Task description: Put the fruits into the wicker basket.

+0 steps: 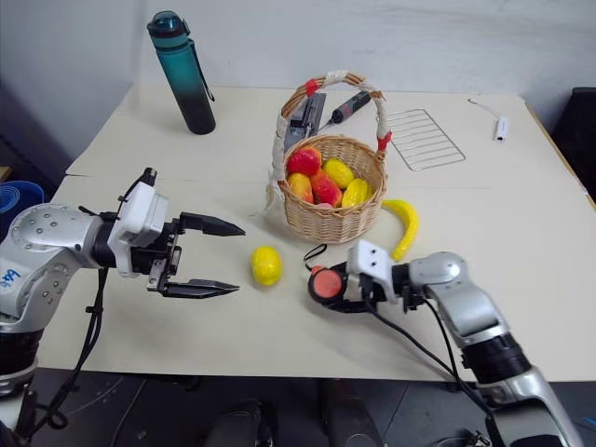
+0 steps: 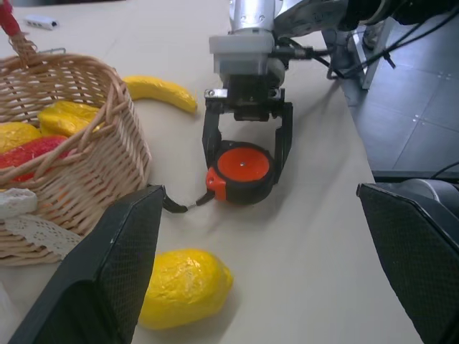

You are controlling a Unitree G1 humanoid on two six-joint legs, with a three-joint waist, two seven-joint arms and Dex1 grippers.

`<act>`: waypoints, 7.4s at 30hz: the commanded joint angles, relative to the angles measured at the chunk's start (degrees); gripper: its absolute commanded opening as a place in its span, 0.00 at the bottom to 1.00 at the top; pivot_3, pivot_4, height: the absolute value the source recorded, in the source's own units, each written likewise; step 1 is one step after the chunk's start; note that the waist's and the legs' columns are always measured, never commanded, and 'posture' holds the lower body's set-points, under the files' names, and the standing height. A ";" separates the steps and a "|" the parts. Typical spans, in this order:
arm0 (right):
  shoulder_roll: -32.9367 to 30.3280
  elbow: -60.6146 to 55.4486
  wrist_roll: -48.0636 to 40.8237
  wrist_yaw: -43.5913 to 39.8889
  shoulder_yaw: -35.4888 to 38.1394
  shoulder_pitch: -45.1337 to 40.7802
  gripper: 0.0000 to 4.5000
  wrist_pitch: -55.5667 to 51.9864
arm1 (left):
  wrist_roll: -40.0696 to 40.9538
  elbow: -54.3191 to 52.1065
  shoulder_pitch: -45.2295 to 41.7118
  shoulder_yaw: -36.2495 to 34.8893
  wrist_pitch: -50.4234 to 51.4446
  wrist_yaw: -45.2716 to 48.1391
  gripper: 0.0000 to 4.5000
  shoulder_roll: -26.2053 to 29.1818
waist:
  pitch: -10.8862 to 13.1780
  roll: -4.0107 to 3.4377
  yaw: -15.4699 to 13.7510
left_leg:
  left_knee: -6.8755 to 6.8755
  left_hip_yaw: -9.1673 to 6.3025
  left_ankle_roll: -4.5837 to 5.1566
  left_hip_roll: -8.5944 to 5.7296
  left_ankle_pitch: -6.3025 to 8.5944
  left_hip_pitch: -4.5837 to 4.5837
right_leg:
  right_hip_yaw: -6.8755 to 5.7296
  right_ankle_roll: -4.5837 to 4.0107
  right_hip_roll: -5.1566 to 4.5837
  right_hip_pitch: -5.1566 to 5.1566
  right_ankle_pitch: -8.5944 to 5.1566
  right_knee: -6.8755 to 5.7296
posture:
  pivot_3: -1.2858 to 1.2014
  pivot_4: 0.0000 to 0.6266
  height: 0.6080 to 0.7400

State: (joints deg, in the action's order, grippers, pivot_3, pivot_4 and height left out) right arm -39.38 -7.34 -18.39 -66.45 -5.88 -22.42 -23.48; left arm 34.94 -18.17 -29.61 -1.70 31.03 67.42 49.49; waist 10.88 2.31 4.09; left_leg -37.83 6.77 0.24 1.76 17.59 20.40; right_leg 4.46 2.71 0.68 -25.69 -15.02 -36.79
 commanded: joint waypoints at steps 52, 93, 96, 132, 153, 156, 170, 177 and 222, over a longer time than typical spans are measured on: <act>-21.89 -23.45 -30.04 7.32 24.73 4.50 0.99 -21.31 | -37.54 61.47 -31.57 26.79 -70.65 19.07 1.00 -19.84 | 0.02 -0.20 -1.18 | -0.35 0.10 0.98 -0.10 0.64 0.96 | 0.21 0.73 -0.15 -0.39 0.19 0.81 | 0.52 0.24 1.00; -13.17 -28.82 -28.86 30.60 33.53 17.02 1.00 -21.83 | -27.12 37.63 -39.46 9.97 5.76 -27.89 0.99 -39.23 | -0.01 -0.16 -2.37 | -1.21 -0.04 0.98 -0.22 0.58 1.44 | 0.29 0.88 -0.14 -0.81 0.20 -0.05 | 0.52 0.24 1.00; -12.33 -29.05 -28.14 31.50 34.86 19.83 1.00 -22.12 | -19.77 26.55 -36.46 6.15 14.58 -24.05 0.99 -36.73 | -0.01 -0.17 -2.25 | -1.19 -0.03 0.93 -0.18 0.58 1.45 | 0.29 0.87 -0.13 -0.83 0.20 -0.07 | 0.52 0.24 1.00; 11.50 4.05 -1.57 59.62 11.91 -5.89 0.47 -27.01 | 4.46 -0.62 -5.94 -8.48 9.65 -2.57 1.00 -0.38 | -0.02 -0.05 0.39 | -0.45 0.17 0.45 -0.16 0.33 0.94 | 0.32 0.46 -0.13 -0.82 -0.03 -0.16 | 0.52 0.24 1.00; -1.46 -28.57 -30.55 37.39 23.14 -1.82 0.11 -43.91 | 6.38 0.44 -7.87 -7.93 9.22 -3.33 1.00 -0.93 | -0.01 -0.08 1.34 | -0.24 0.09 0.21 0.00 0.20 0.72 | 0.37 0.43 0.14 -0.76 -0.02 -0.26 | 0.52 0.24 1.00; 2.89 -27.42 -30.12 42.74 18.64 -8.80 0.11 -45.64 | 6.26 0.31 -7.94 -7.67 9.23 -3.70 1.00 -1.08 | -0.01 -0.06 1.26 | -0.26 0.07 0.23 -0.05 0.16 0.78 | 0.39 0.39 0.11 -0.77 0.01 -0.22 | 0.52 0.24 1.00; 20.33 -0.41 -0.01 58.88 -2.10 -29.45 0.18 -26.87 | 7.12 -1.32 -7.17 -9.15 9.62 -6.55 1.00 -0.81 | -0.02 -0.05 0.85 | -0.20 0.15 0.07 -0.07 0.06 1.09 | 0.24 0.27 -0.10 -1.01 -0.03 0.04 | 0.52 0.24 1.00; 22.54 -6.24 -2.72 57.28 2.61 -27.27 0.69 -29.85 | 6.54 -0.05 -7.28 -8.53 8.63 -6.78 1.00 -1.14 | -0.02 -0.05 0.83 | -0.21 0.14 0.01 -0.06 0.03 1.06 | 0.21 0.28 -0.10 -1.01 -0.03 -0.06 | 0.52 0.24 1.00; 18.87 -6.66 0.11 54.87 15.61 -14.74 0.04 -16.05 | 5.47 4.53 -13.72 -5.00 6.92 -10.28 1.00 -7.03 | -0.02 -0.06 1.34 | -0.14 0.12 -0.05 -0.10 -0.04 0.93 | 0.32 0.31 -0.04 -0.93 0.00 -0.12 | 0.52 0.24 1.00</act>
State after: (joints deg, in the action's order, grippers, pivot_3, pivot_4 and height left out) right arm -18.73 -9.06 -17.06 -10.68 6.12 -36.59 -40.14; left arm 39.85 -12.71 -42.27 -5.95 38.70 57.02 42.51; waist 10.86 2.26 5.44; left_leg -37.97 6.89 0.19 1.65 17.54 21.33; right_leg 4.78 3.02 0.63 -26.62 -15.02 -36.92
